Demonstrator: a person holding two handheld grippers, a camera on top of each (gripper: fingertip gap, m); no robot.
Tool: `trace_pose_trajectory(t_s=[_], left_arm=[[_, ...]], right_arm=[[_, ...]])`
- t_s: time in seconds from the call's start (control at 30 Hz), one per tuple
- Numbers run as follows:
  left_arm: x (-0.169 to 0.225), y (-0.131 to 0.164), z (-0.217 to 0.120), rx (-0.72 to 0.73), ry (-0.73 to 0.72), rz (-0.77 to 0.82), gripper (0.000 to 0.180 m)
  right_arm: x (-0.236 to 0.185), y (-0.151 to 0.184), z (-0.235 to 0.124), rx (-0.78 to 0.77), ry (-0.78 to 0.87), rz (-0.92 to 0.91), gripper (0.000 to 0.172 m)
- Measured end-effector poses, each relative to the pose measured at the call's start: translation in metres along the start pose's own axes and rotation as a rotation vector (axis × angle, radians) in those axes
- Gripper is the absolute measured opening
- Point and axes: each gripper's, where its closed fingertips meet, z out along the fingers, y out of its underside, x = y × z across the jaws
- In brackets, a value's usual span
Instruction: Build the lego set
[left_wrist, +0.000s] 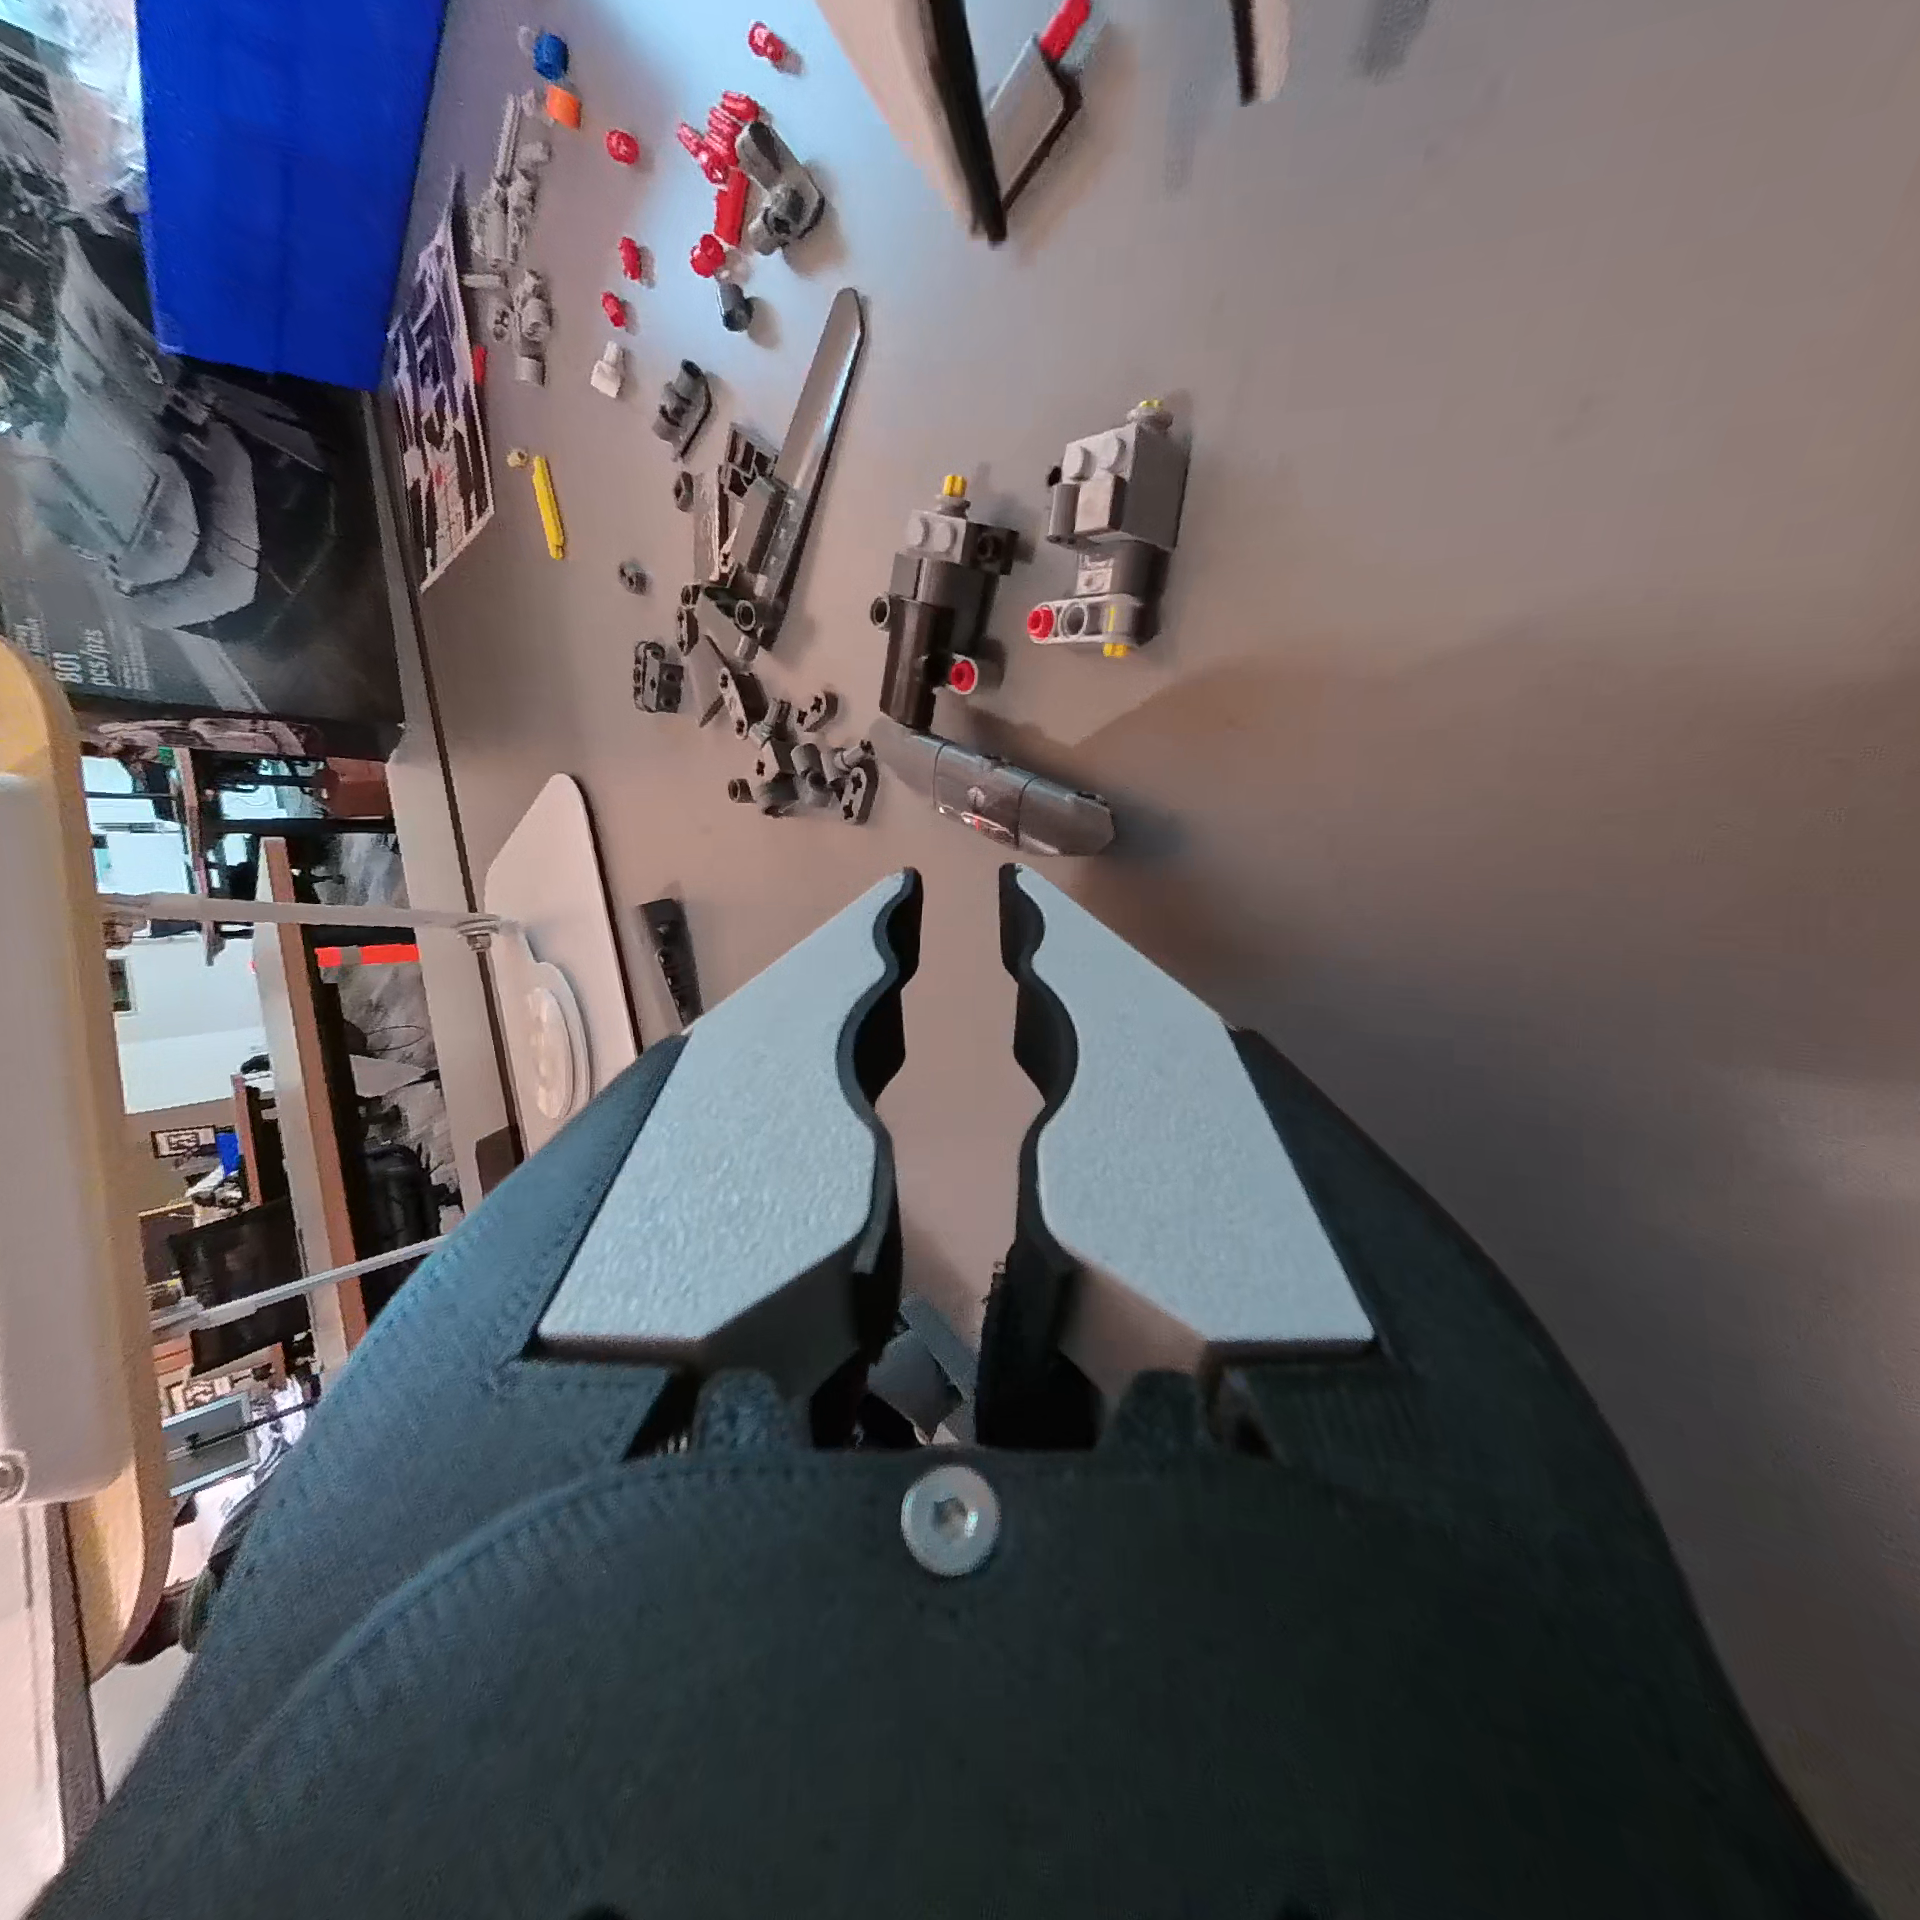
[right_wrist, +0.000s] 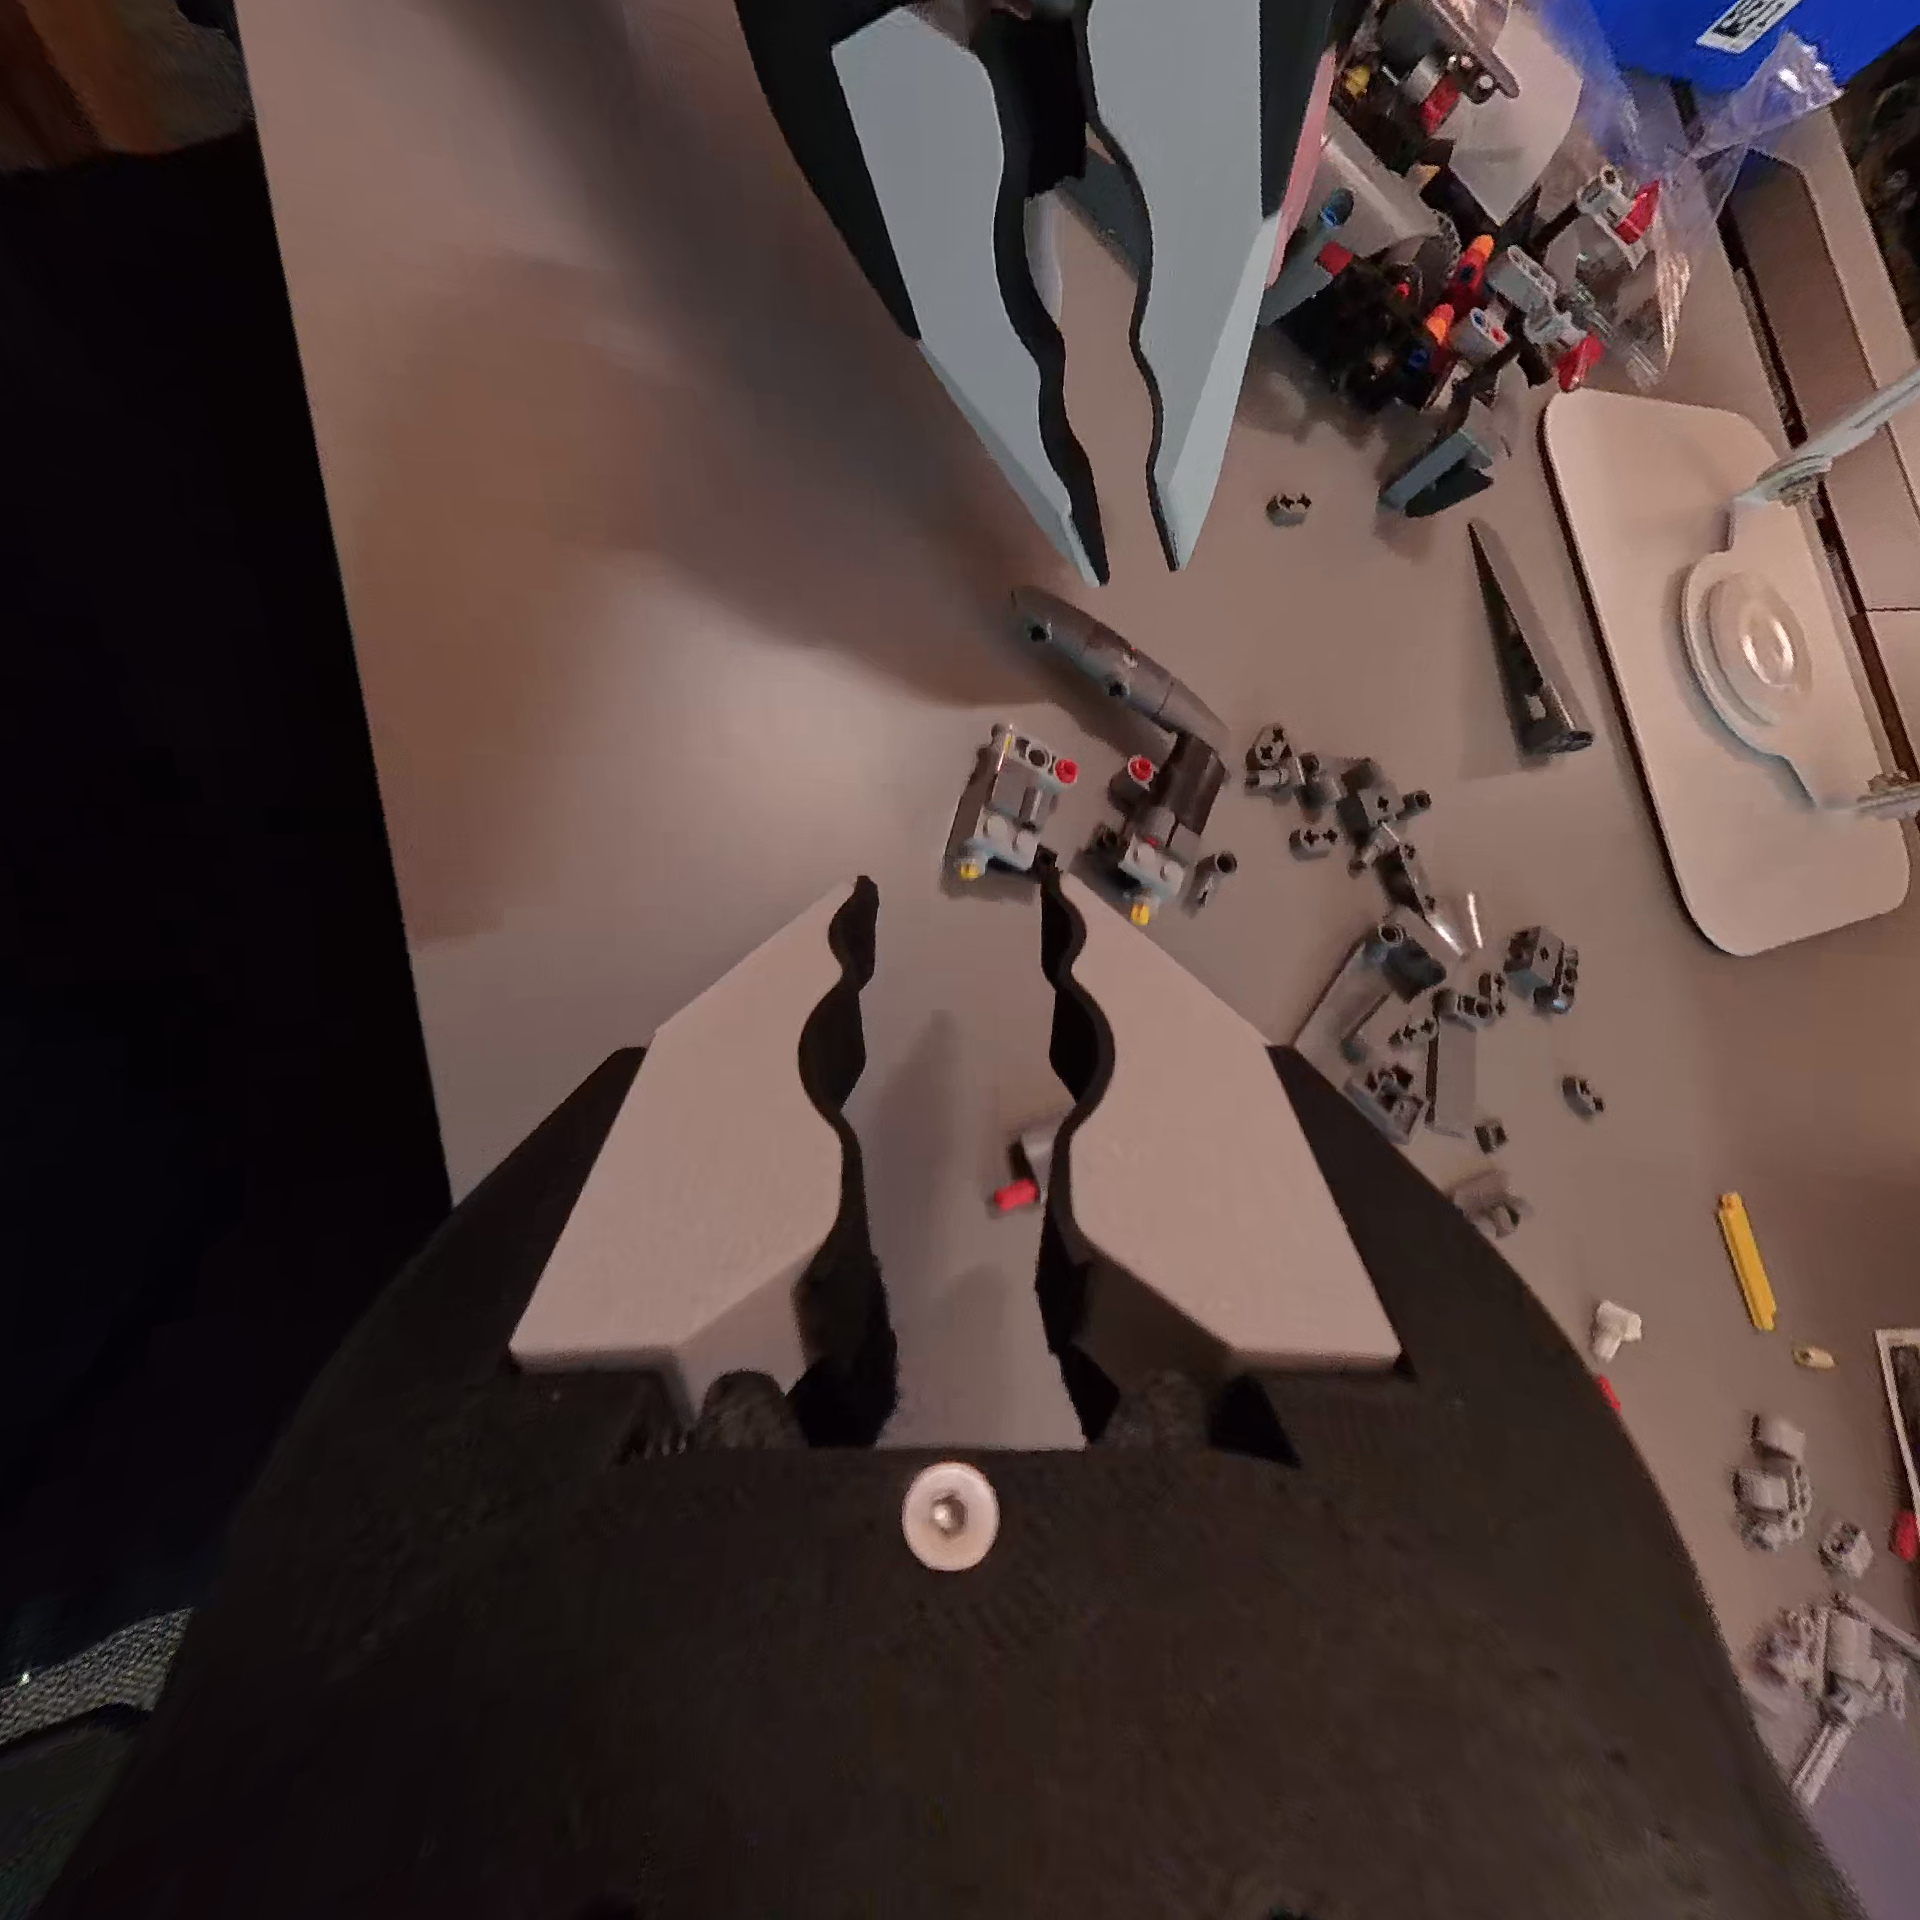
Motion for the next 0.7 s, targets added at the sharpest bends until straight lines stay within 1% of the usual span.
trace_pose_trajectory(t_s=[0.2,0.33,0.47,0.7], left_arm=[[0.001,0.006,-0.001,-0.014,0.007,-0.005,0.014],[0.0,0.007,-0.003,-0.012,0.003,-0.006,0.014],[0.001,0.007,-0.002,-0.012,0.005,-0.004,0.014],[0.001,0.006,-0.002,-0.01,0.008,-0.003,0.014]], right_arm=[[0.008,-0.002,0.027,-0.035,-0.051,0.026,0.033],[0.009,-0.002,0.036,-0.048,-0.096,0.036,0.031],[0.007,0.002,0.038,-0.084,-0.109,0.032,0.02],[-0.007,0.011,0.021,-0.123,-0.107,0.03,0.016]])
